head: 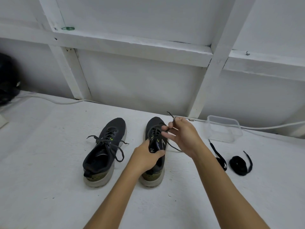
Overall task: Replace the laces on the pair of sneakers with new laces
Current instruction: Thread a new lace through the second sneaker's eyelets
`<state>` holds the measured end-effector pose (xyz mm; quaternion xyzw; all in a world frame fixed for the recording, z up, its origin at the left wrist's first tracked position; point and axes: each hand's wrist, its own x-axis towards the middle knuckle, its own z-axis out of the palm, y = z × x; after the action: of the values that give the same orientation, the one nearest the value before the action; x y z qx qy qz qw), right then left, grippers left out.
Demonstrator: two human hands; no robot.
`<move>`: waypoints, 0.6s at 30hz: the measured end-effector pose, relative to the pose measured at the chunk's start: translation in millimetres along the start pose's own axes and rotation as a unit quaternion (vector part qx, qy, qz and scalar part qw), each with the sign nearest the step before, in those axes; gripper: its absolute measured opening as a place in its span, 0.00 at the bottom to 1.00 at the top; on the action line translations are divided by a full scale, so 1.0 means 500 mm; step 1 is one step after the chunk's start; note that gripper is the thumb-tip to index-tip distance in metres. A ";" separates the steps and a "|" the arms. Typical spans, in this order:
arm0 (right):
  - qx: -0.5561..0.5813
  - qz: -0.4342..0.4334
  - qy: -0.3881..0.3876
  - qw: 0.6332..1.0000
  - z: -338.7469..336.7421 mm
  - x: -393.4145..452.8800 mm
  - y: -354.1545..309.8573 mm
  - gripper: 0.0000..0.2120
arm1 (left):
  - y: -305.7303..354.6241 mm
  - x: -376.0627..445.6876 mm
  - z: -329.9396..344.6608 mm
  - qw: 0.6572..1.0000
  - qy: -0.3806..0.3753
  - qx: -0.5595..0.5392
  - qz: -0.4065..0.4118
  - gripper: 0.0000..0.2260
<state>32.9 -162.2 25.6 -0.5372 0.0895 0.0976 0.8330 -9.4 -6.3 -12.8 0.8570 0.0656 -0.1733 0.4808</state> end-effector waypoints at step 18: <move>-0.488 -0.046 -0.069 0.869 -0.041 -0.006 -0.026 0.14 | -0.004 -0.005 -0.010 1.000 -0.010 -0.007 0.024 0.24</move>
<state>32.4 -186.6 29.4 -0.8706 -0.0521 0.1277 0.4723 -11.1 -1.0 -11.4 0.8532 0.0409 -0.1701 0.4915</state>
